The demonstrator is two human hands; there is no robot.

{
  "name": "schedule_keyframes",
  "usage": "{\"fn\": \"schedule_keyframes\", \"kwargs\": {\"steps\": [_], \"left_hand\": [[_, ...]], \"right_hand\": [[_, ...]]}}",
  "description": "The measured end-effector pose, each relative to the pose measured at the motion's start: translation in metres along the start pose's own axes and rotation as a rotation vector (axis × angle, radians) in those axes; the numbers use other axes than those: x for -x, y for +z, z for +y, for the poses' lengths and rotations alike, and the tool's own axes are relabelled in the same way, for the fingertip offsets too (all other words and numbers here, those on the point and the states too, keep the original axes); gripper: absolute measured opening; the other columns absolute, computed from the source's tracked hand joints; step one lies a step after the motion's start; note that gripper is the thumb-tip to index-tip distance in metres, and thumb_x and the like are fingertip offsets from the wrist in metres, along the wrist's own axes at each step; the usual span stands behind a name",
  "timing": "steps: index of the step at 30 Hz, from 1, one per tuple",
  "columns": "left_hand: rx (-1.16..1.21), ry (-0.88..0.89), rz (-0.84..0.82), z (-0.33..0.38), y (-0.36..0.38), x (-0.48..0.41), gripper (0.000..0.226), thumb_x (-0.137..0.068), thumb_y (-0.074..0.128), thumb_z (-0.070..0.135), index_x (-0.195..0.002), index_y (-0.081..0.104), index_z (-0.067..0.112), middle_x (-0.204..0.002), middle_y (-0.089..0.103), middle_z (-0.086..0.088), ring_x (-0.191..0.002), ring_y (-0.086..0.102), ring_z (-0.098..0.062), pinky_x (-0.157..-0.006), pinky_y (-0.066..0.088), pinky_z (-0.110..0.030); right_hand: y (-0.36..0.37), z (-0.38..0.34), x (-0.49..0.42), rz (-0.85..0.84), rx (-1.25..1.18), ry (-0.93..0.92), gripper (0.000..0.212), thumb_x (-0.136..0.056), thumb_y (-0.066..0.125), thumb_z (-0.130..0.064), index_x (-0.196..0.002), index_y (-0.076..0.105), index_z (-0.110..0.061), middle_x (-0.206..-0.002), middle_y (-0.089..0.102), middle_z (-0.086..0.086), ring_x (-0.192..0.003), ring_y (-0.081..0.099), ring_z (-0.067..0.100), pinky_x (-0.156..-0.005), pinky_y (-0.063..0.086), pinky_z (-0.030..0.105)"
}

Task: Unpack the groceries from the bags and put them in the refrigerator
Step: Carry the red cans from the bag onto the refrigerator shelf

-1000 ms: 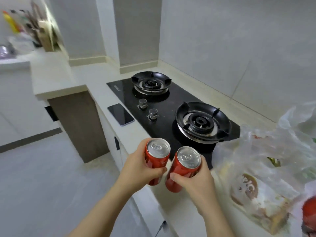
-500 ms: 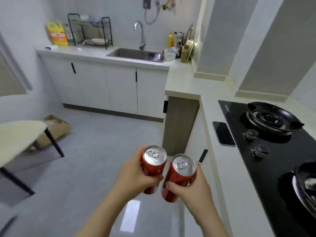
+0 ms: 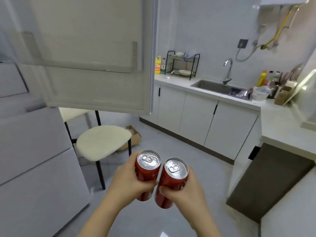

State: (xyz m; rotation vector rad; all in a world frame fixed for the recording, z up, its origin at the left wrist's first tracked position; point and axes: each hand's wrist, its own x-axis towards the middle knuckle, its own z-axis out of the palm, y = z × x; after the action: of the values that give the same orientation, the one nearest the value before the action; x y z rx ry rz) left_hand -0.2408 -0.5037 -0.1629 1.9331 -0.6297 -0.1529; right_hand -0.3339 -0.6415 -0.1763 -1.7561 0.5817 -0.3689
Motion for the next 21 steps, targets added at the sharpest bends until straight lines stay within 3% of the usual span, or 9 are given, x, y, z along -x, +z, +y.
{"fn": "schedule_keyframes", "kwargs": {"steps": [7,11,13,16,18,21], "left_hand": [[-0.019,-0.060,0.199,-0.038,-0.105,-0.020,0.061,-0.060,0.082,0.012,-0.097,0.049,0.047,-0.089,0.056,0.046,-0.086,0.051,0.025,-0.063,0.037,0.004],[-0.019,-0.126,0.312,-0.053,-0.148,-0.025,0.060,-0.050,0.078,0.027,-0.097,0.049,0.052,-0.093,0.058,0.041,-0.088,0.055,0.019,-0.065,0.042,-0.004],[-0.010,-0.145,0.376,-0.057,-0.166,-0.029,0.061,-0.048,0.077,0.028,-0.095,0.049,0.054,-0.093,0.059,0.041,-0.088,0.055,0.019,-0.068,0.041,-0.007],[-0.029,-0.164,0.443,-0.064,-0.191,-0.034,0.063,-0.056,0.082,0.017,-0.097,0.049,0.052,-0.091,0.059,0.042,-0.086,0.055,0.021,-0.065,0.040,-0.006],[-0.051,-0.192,0.486,-0.069,-0.207,-0.040,0.062,-0.053,0.081,0.022,-0.098,0.049,0.050,-0.091,0.060,0.039,-0.086,0.056,0.017,-0.067,0.042,-0.008],[-0.081,-0.232,0.569,-0.076,-0.230,-0.051,0.062,-0.049,0.080,0.026,-0.098,0.048,0.047,-0.089,0.065,0.029,-0.086,0.059,0.010,-0.069,0.045,-0.013]], "right_hand": [[0.109,-0.047,-0.044,-0.211,-0.014,-0.073,0.051,-0.059,0.077,-0.005,-0.093,0.052,-0.032,-0.080,0.067,-0.015,-0.070,0.059,-0.011,-0.050,0.043,0.007],[0.154,-0.072,-0.062,-0.325,-0.013,-0.143,0.053,-0.061,0.076,-0.002,-0.096,0.051,-0.033,-0.074,0.066,-0.023,-0.069,0.059,-0.013,-0.048,0.042,0.006],[0.173,-0.084,-0.070,-0.375,-0.012,-0.180,0.053,-0.061,0.076,-0.004,-0.096,0.051,-0.034,-0.076,0.065,-0.029,-0.072,0.060,-0.011,-0.052,0.044,0.008],[0.202,-0.101,-0.085,-0.448,0.001,-0.243,0.058,-0.058,0.077,-0.008,-0.100,0.050,-0.039,-0.084,0.066,-0.025,-0.079,0.063,-0.003,-0.063,0.049,0.016],[0.221,-0.112,-0.094,-0.500,-0.003,-0.278,0.058,-0.059,0.076,-0.006,-0.101,0.050,-0.037,-0.084,0.064,-0.029,-0.078,0.062,-0.007,-0.061,0.048,0.012],[0.250,-0.125,-0.112,-0.578,-0.011,-0.301,0.057,-0.059,0.076,-0.006,-0.100,0.050,-0.037,-0.082,0.067,-0.020,-0.076,0.062,-0.008,-0.063,0.048,0.013]]}}
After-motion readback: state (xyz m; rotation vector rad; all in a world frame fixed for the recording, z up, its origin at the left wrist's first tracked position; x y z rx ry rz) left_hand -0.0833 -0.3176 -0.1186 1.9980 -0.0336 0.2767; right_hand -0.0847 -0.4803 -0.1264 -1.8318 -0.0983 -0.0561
